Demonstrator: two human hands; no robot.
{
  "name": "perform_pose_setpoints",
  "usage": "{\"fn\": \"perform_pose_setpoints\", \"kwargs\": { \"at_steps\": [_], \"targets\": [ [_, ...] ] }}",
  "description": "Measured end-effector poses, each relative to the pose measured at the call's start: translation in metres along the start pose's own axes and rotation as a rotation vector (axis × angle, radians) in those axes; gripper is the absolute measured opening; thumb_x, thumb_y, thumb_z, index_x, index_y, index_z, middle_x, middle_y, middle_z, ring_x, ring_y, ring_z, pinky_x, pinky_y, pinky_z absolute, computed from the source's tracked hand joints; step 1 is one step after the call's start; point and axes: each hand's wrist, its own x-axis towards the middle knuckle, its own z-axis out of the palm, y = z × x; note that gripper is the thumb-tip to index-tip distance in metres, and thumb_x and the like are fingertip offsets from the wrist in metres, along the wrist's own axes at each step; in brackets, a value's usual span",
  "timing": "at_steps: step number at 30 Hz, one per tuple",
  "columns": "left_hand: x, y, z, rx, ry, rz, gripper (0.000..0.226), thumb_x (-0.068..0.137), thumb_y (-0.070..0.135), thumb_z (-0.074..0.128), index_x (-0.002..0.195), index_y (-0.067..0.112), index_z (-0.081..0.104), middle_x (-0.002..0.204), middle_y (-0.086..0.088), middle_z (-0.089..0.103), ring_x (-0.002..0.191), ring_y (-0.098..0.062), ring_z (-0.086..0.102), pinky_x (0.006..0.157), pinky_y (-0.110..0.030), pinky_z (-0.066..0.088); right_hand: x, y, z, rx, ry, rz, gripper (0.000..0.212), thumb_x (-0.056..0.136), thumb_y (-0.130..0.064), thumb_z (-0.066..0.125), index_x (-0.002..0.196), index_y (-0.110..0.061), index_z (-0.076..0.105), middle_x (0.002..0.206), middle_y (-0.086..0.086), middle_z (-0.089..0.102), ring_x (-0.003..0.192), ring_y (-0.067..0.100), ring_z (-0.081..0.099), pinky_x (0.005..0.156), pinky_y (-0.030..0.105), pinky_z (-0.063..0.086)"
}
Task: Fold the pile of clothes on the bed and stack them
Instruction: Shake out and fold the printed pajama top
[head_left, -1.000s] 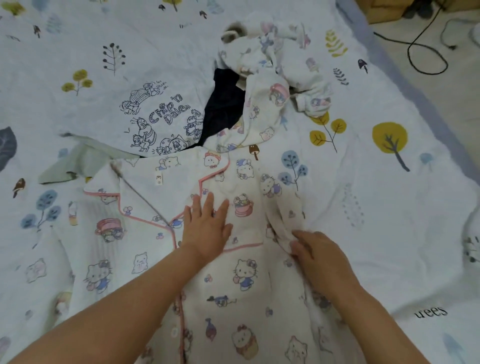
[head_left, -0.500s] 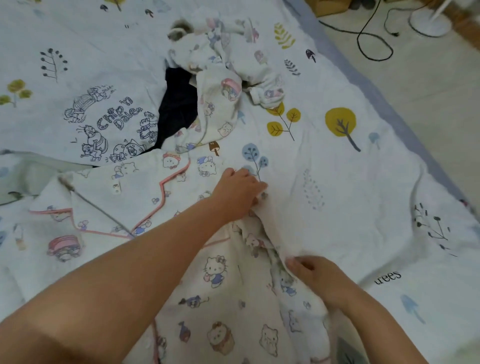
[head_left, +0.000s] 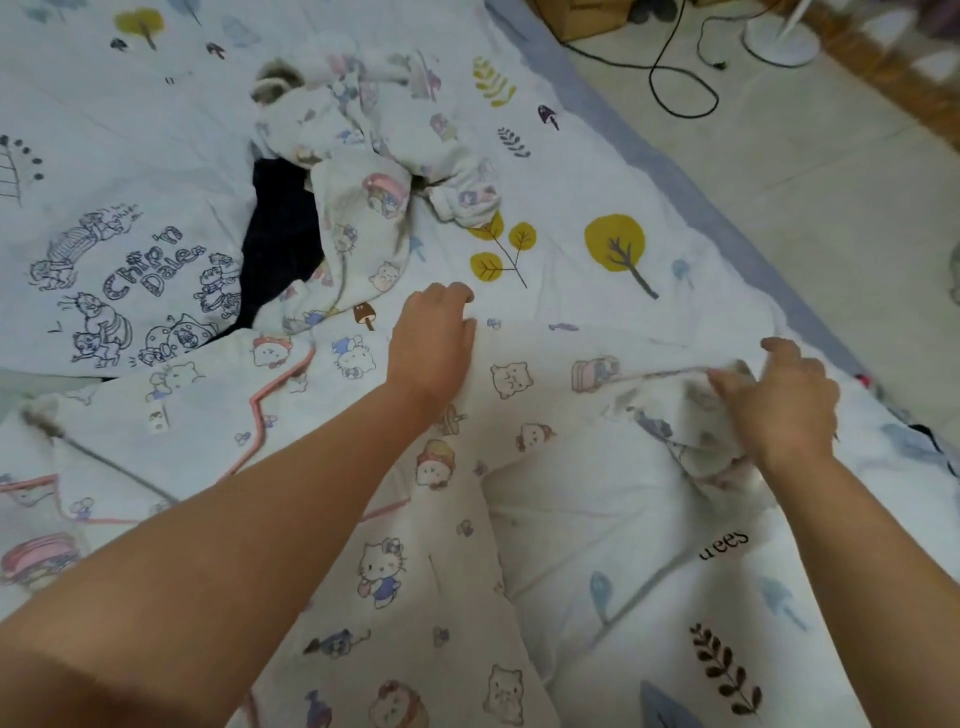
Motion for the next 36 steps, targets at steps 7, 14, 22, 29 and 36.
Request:
{"fn": "perform_pose_setpoints", "kwargs": {
  "at_steps": [7,14,22,29,36],
  "targets": [
    [-0.010,-0.012,0.033,0.292,-0.250,0.201,0.046,0.092,0.029,0.051,0.135,0.016,0.043,0.130,-0.009,0.048,0.119,-0.030,0.040,0.090,-0.040,0.034,0.011,0.058,0.041,0.314,-0.311,0.430,0.097,0.056,-0.062,0.075,0.126,-0.001,0.045,0.120,0.019,0.059,0.109,0.035,0.057,0.094,0.047,0.047],
    [0.003,-0.020,0.035,0.098,-0.349,-0.021,0.040,0.091,0.015,0.047,0.131,0.011,0.046,0.122,-0.016,0.054,0.113,-0.031,0.046,0.089,-0.036,0.040,0.002,0.056,0.004,-0.129,-0.617,0.128,0.094,0.047,-0.043,0.090,0.125,-0.015,0.046,0.129,0.017,0.046,0.119,0.033,0.044,0.099,0.039,0.038],
    [-0.017,-0.004,-0.005,-0.262,-0.266,-0.101,0.022,0.092,0.013,0.049,0.110,0.008,0.060,0.110,-0.007,0.059,0.097,-0.017,0.051,0.082,-0.023,0.037,-0.042,-0.028,-0.070,0.092,-0.446,-0.180,0.006,0.077,-0.015,0.066,0.080,-0.011,0.065,0.077,0.009,0.067,0.074,0.025,0.061,0.067,0.035,0.047],
    [-0.037,-0.004,-0.097,-0.990,-0.881,-0.562,0.066,0.075,0.069,0.037,0.096,0.011,0.061,0.086,-0.008,0.068,0.072,-0.023,0.067,0.061,-0.031,0.053,-0.160,-0.130,-0.067,0.059,-0.835,-0.529,0.031,0.074,-0.031,0.060,0.097,-0.034,0.040,0.081,-0.006,0.063,0.075,0.013,0.062,0.070,0.038,0.055],
    [-0.089,-0.086,-0.117,-0.418,-0.822,-0.551,0.063,0.077,0.026,0.072,0.133,0.014,0.046,0.136,-0.005,0.049,0.120,-0.021,0.050,0.104,-0.036,0.039,-0.237,-0.165,0.003,0.241,-1.158,-0.687,0.043,0.081,-0.042,0.062,0.120,-0.033,0.046,0.105,-0.013,0.055,0.098,0.011,0.054,0.090,0.030,0.045]
  ]
}}
